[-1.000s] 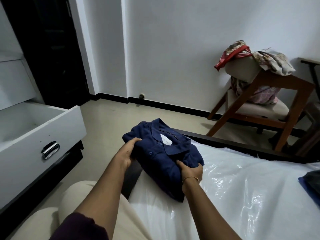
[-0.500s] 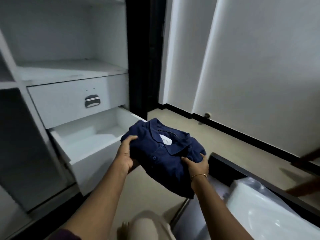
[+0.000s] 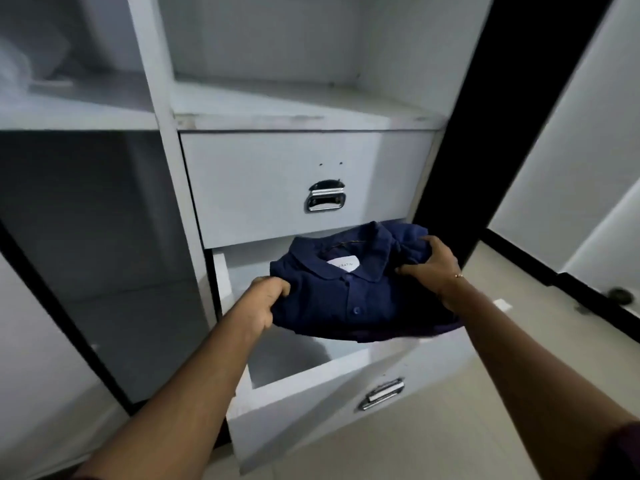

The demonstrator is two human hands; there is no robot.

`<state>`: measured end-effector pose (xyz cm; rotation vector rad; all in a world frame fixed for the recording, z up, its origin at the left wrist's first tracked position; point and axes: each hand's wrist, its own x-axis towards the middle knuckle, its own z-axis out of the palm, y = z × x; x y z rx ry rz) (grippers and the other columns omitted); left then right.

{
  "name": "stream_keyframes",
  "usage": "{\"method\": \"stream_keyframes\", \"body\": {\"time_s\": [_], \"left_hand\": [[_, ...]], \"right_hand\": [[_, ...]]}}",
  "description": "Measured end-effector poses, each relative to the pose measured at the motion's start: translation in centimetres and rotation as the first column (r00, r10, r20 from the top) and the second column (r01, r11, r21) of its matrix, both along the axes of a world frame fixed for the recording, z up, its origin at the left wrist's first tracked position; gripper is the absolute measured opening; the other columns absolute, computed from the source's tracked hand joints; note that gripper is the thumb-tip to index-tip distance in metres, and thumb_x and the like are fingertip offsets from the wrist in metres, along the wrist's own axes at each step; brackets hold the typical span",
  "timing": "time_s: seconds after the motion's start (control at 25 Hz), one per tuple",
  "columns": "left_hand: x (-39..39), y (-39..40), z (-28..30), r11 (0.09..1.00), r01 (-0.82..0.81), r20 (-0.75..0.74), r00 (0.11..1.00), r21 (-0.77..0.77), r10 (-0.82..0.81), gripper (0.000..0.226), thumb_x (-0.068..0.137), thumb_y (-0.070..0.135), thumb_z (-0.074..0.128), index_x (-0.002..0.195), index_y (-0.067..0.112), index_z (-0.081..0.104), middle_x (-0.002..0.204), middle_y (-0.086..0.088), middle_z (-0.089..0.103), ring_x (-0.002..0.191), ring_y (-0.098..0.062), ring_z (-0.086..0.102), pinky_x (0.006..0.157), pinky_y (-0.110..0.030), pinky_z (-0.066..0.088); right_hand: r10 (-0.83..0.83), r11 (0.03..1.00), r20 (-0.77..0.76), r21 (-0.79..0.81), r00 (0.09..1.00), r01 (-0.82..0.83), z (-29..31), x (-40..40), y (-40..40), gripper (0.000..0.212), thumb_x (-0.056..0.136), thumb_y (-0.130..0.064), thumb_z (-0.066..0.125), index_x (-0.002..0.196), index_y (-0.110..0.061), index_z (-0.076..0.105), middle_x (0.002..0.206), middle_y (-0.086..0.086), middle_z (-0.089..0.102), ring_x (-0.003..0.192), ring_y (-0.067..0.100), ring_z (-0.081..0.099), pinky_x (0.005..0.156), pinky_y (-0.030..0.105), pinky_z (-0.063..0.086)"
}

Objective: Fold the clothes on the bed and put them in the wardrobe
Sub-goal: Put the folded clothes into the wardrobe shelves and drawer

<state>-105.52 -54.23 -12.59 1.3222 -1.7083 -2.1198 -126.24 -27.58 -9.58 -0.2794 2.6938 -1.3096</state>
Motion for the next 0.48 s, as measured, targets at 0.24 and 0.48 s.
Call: {"method": "stream_keyframes", "body": {"time_s": [0.24,0.48], "left_hand": [[-1.8,-2.6,-7.8,0.966,0.139,0.331,0.942,-0.219,-0.06,0.052,0.078,-0.013,0.053,0.128,0.004,0.053,0.12,-0.021,0.064,0.094,-0.03,0.063,0.082,-0.041,0.056],[-1.0,-0.5,-6.7,0.776,0.404,0.44,0.879,-0.484,-0.183,0.088,0.082,0.035,0.079,0.152,0.013,0.03,0.139,-0.01,0.052,0.121,-0.033,0.057,0.09,-0.042,0.053]], "right_hand": [[0.298,0.834,0.172,0.431,0.939,-0.344,-12.3,-7.7,-9.4,0.112,0.098,-0.023,0.107,0.189,-0.017,0.041,0.174,0.023,0.064,0.155,0.046,0.067,0.135,0.064,0.068],[0.235,0.857,0.159,0.431,0.959,-0.281,-11.1,-4.6,-9.8,0.063,0.116,-0.011,0.069,0.178,-0.023,0.065,0.166,0.02,0.071,0.125,0.043,0.08,0.126,0.058,0.078]]}}
